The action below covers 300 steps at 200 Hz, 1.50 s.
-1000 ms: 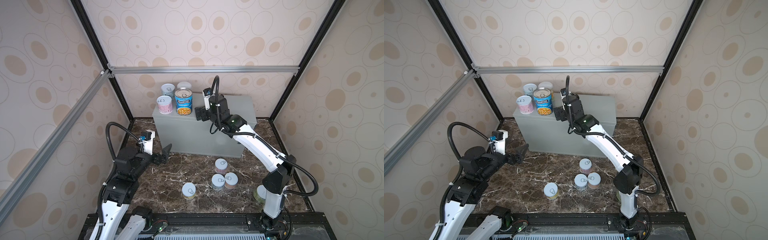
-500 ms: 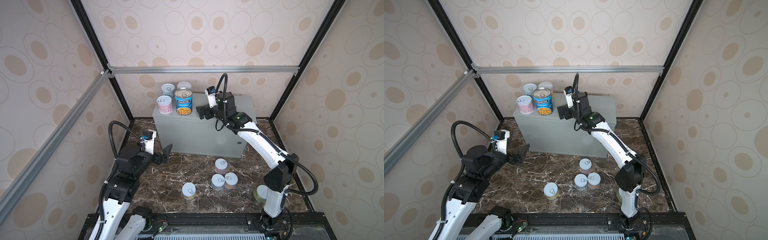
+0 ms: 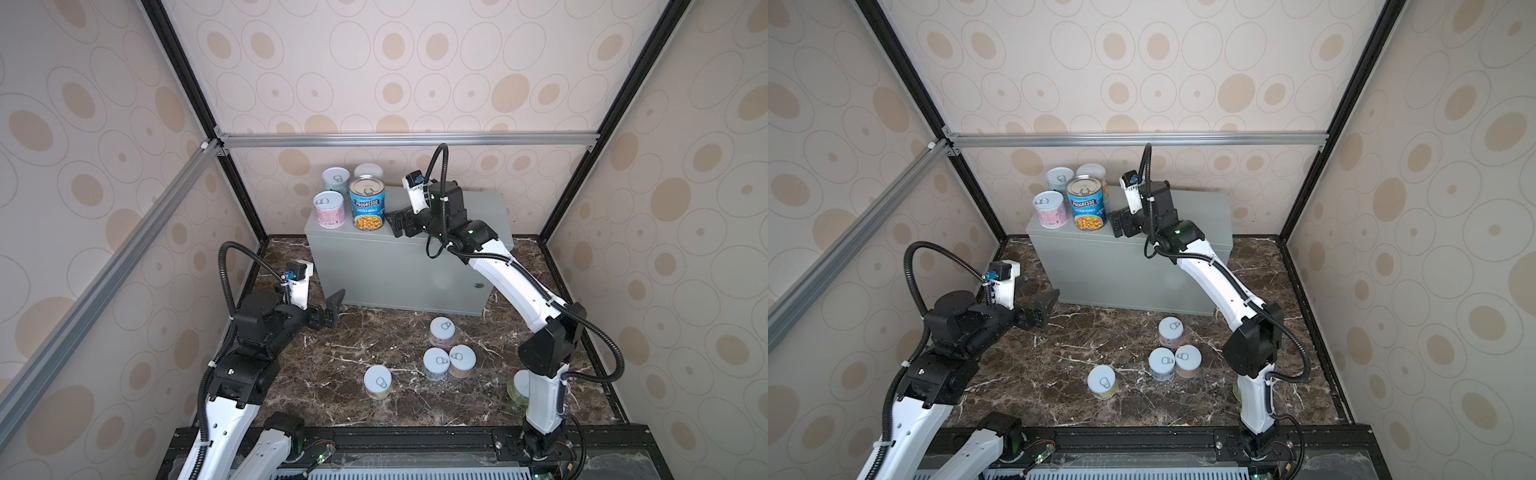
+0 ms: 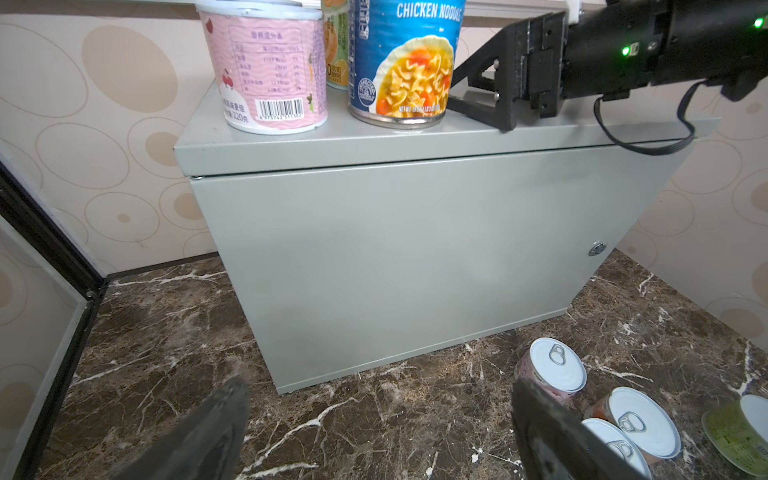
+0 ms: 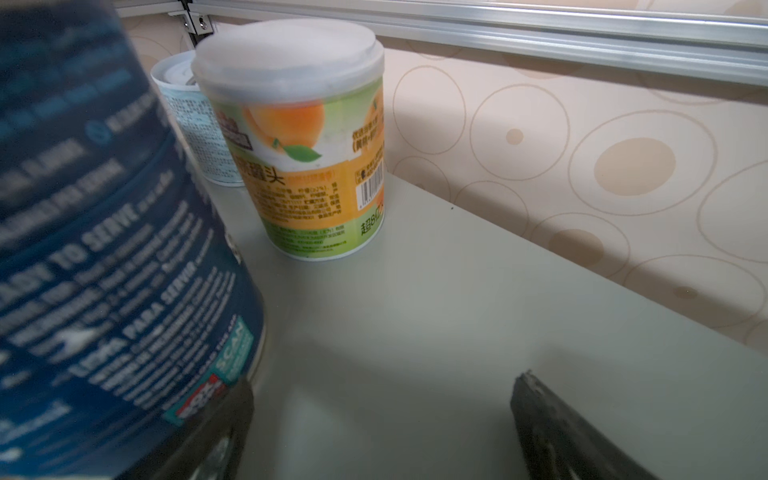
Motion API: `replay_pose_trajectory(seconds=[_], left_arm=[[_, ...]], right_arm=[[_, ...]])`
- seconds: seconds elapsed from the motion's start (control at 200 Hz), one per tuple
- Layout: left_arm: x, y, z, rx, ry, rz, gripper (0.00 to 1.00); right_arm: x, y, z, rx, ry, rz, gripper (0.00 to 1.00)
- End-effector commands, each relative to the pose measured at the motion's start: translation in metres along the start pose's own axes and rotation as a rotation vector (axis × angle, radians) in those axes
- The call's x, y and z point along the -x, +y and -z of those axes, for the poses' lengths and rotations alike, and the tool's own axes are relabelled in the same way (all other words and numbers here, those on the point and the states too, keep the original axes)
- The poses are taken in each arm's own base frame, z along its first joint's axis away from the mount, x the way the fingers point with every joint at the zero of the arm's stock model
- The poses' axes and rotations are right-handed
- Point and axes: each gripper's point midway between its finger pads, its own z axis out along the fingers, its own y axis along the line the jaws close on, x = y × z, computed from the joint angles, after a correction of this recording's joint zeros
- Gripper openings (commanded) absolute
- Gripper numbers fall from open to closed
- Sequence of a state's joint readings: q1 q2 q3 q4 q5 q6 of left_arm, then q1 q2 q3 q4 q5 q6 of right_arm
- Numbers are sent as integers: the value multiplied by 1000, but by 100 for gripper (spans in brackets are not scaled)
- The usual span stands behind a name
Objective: Place and organize the canned foods onto the counter
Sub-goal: 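Move the right gripper down toward the yellow-labelled white-lidded can on the floor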
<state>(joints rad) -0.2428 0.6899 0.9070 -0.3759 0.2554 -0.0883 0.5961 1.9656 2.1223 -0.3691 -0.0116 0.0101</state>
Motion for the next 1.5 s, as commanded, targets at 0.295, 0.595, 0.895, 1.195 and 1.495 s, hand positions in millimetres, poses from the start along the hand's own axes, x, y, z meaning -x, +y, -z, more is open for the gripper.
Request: replay_pose_trajectory(seconds=[0.295,0.595,0.895,1.195,1.495], left_arm=[[11,-3,6,-6,-31,-36,98],[11,-2,7,0,-32,-38,98],[12,-2,7,-1,-30,-37,98],[13,-4,3,-16,-23,-32,98],[19,-8,5,-33,-42,-42,98]], right_arm=[[-3,14,-5,61,14,-7,100],[-9,15,-9,49,31,-5,100],[-9,6,4,1,32,19,100],[-22,11,68,4,39,72,100],[-83,85,149,30,156,237,100]])
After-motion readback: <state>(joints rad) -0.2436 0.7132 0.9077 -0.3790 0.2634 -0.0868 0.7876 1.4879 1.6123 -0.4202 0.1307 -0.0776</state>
